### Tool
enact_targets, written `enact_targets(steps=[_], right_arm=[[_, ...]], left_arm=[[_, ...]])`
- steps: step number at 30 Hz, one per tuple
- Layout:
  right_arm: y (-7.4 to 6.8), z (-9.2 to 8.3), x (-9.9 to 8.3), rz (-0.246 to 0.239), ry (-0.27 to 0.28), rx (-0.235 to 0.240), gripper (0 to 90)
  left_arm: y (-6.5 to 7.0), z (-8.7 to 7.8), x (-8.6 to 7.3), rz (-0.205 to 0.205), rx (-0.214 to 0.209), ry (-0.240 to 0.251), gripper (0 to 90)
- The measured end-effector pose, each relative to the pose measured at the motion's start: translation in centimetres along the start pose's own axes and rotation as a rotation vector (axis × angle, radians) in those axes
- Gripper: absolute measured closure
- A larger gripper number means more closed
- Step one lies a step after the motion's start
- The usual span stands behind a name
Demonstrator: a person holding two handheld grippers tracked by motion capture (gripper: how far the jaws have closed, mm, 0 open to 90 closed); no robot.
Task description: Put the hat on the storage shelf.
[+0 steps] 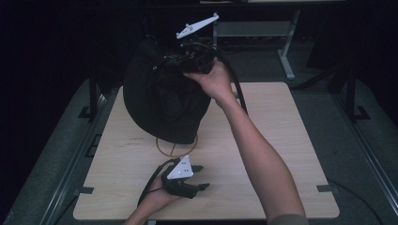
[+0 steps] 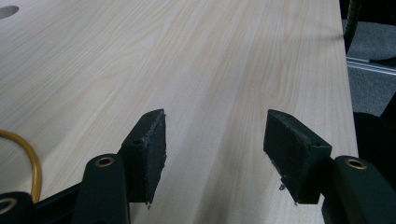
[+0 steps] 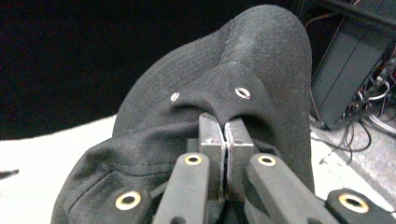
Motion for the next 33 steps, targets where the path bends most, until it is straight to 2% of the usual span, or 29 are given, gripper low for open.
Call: enact_targets(steps=[6,10,14,16,18,19,21,24,26,31,33], right_arm=[[-0.1,2.2,0.6,-0.015,-0.069,-0.017,88.0],[0.4,3.5,0.8,0.011,-0.098,-0.021,88.0],[0.4,5.1,0.8,0.007,-0.152,-0.035,87.1],[0.4,6.0,0.7,0.007,-0.168,-0.058,82.7],[0.5,6.4,0.7,0.009,-0.181,-0.088,69.8],[0.4,6.5,0.7,-0.009,-0.202,-0.107,68.6],[0.3,6.5,0.4,-0.023,-0.227,-0.102,65.4],[0.5,6.1,-0.1,0.005,-0.201,-0.07,61.0],[0.6,5.8,-0.4,0.01,-0.204,-0.067,59.4],[1.3,4.5,-1.7,0.062,-0.18,-0.051,53.9],[1.6,3.9,-2.2,0.06,-0.159,-0.045,53.2]], left_arm=[[0.2,0.0,0.0,0.003,-0.004,-0.002,38.6],[0.3,0.1,0.1,0.006,-0.006,-0.001,38.6],[0.5,0.2,0.1,0.011,-0.01,-0.011,38.6],[0.6,0.2,0.1,0.017,-0.011,-0.014,38.5],[0.8,0.2,0.1,0.018,-0.014,-0.014,38.5],[0.8,0.2,0.1,0.024,-0.014,-0.016,38.5],[0.9,0.2,0.1,0.02,-0.015,-0.016,38.5],[0.8,0.1,0.1,0.018,-0.012,-0.015,38.5],[0.8,0.1,0.1,0.015,-0.013,-0.016,38.5],[0.5,0.1,-0.1,-0.003,-0.013,-0.008,38.1],[0.4,0.0,-0.1,-0.014,-0.013,-0.001,38.0]])
Point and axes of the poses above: each handheld gripper's, and its own axes: z roughly forward along the jaws, x roughly out of its top, y roughly to its right, the point moved 4 cm from there along z, roughly forward along the jaws, and after that the axes turned 4 degrees about x, right-handed, at the moved point
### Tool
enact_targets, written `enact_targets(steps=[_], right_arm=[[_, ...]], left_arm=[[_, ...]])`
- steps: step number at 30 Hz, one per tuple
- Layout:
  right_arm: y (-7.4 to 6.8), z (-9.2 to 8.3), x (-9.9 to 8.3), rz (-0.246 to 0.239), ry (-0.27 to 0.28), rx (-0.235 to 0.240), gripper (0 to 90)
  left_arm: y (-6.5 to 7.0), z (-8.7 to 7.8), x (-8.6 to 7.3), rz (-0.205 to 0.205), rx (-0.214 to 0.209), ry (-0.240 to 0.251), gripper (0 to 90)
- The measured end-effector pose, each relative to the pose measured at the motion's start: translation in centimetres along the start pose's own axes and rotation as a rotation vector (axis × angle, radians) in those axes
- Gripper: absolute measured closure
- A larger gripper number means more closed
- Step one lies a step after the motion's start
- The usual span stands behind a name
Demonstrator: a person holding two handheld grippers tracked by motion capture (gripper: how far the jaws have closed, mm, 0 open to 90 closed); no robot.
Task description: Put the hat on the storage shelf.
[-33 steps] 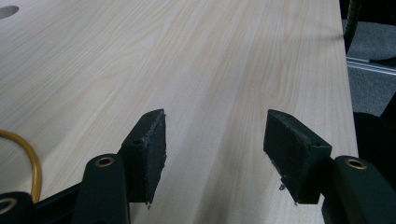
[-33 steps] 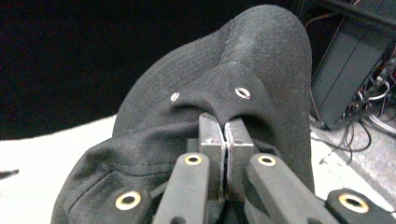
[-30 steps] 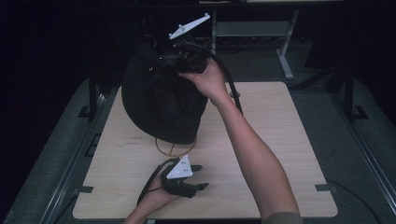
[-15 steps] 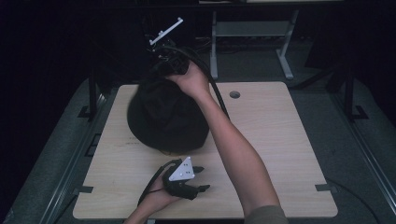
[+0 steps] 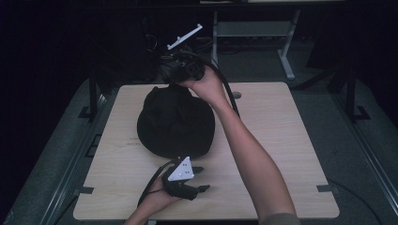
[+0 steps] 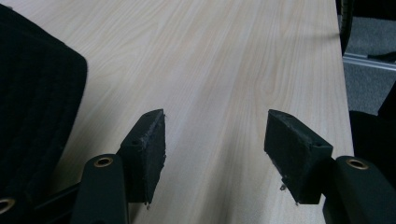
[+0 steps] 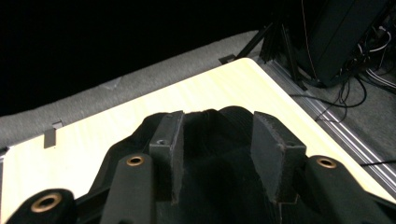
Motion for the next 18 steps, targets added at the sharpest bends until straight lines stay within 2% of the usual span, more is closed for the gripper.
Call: enact_targets(steps=[6,7,9,13,18], right_arm=[[0.7,-1.4,-1.6,0.041,0.031,0.005,47.4],[0.7,-1.5,-1.8,0.062,0.034,0.008,46.9],[0.9,-1.9,-2.3,0.054,0.028,0.003,45.1],[1.2,-2.6,-3.0,0.072,0.036,0.009,42.7],[1.6,-3.6,-3.8,0.092,0.047,0.016,37.4]], left_arm=[[-0.3,-0.2,-0.3,-0.014,0.012,-0.004,37.8],[-0.4,-0.2,-0.3,-0.021,0.012,0.001,37.7],[-0.5,-0.2,-0.3,-0.027,0.011,-0.003,37.7],[-0.7,-0.2,-0.4,-0.034,0.014,-0.01,37.3],[-0.9,-0.4,-0.5,-0.05,0.024,0.004,35.1]])
Point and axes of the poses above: each handheld gripper's, and its own axes: z roughly forward along the jaws, x roughly out of its top, y roughly to its right, the point moved 4 cm from there along z, roughly forward along the jaws, and after that the axes turned 4 degrees about x, right-handed, at the moved point
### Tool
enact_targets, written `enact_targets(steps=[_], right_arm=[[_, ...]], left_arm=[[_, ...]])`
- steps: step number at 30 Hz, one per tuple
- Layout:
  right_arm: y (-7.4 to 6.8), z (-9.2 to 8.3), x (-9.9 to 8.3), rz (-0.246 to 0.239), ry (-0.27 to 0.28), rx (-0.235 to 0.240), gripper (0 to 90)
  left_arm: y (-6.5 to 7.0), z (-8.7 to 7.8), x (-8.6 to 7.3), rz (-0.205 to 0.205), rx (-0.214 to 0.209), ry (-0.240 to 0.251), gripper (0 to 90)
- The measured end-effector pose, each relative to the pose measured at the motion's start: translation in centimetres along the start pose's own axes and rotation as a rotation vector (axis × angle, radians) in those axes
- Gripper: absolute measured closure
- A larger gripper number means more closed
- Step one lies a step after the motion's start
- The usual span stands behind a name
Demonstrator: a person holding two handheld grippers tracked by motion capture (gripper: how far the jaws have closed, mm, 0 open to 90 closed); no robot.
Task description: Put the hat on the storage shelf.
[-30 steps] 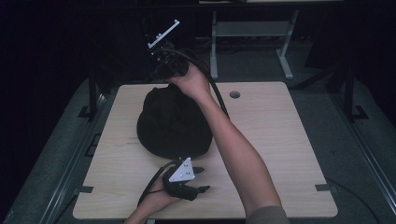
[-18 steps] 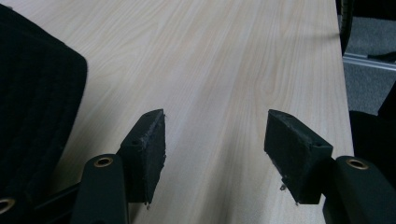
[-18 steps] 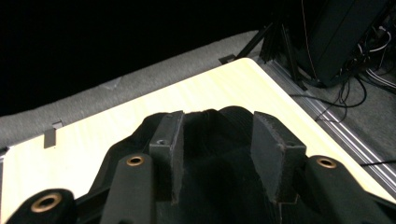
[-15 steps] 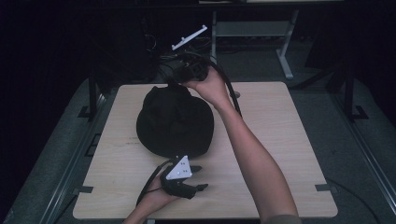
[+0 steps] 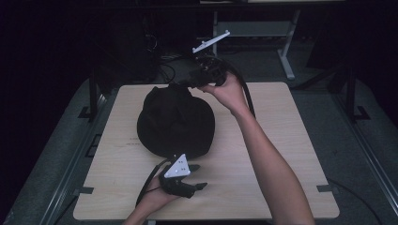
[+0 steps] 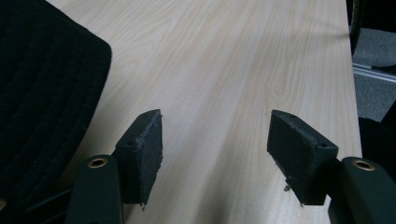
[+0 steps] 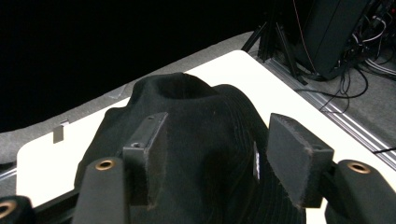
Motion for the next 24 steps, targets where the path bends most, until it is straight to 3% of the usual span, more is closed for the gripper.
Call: enact_targets(steps=[15,24], right_arm=[[0.0,-2.8,-2.9,0.019,0.033,0.009,31.6],[1.2,-4.5,-5.0,0.045,0.052,-0.017,29.4]], left_arm=[[0.0,0.0,-0.1,-0.021,0.007,0.002,30.6],[0.2,0.2,-0.1,-0.022,0.004,-0.003,28.3]])
Point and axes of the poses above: each handheld gripper's, and its own axes: z roughly forward along the jaws, x roughly out of its top, y roughly to its right, the point moved 4 cm from there along z, roughly forward along the jaws, and after that the axes turned 4 degrees about x, right-handed, at the moved point
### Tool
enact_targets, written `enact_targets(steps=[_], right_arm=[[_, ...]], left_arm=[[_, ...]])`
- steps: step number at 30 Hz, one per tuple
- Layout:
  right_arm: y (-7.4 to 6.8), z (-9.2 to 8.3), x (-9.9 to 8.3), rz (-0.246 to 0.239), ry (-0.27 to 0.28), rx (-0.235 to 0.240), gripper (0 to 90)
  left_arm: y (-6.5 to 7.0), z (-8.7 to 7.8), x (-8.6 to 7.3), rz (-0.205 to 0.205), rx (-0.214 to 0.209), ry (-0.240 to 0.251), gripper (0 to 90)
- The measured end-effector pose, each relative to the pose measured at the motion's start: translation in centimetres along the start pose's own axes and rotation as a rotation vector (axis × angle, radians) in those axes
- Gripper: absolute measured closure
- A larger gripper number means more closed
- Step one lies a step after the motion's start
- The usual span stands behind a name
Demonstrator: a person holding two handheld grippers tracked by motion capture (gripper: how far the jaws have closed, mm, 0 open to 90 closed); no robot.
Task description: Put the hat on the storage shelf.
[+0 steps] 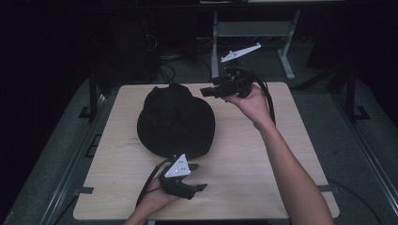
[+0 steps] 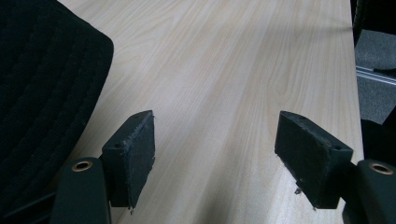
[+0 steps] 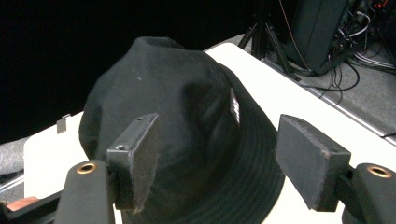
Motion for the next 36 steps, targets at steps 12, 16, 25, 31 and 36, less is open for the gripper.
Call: enact_targets(steps=[12,16,25,31,36], right_arm=[[0.7,-1.2,-2.2,0.031,0.002,0.001,26.2],[0.8,-1.5,-2.8,0.03,-0.003,0.0,25.3],[1.2,-2.7,-4.0,0.049,0.002,-0.011,24.5],[1.6,-3.2,-5.1,0.068,0.003,-0.011,23.2],[1.9,-3.6,-6.0,0.071,0.007,-0.016,22.9]], left_arm=[[-0.2,-0.2,0.0,0.005,0.014,0.012,27.7],[-0.3,-0.2,0.0,0.002,0.016,0.014,27.3],[-0.3,-0.2,0.0,-0.005,0.018,0.018,27.0],[-0.2,-0.1,0.1,0.002,0.02,0.014,25.1],[-0.3,-0.2,0.0,-0.002,0.026,0.008,24.4]])
Point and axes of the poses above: each handheld gripper's, and its own axes: z roughly forward along the jaws, x roughly out of its top, y roughly to its right, the point moved 4 cm from there along z, roughly forward along the jaws, and after that the axes turned 4 degrees about x, right-handed, at the moved point
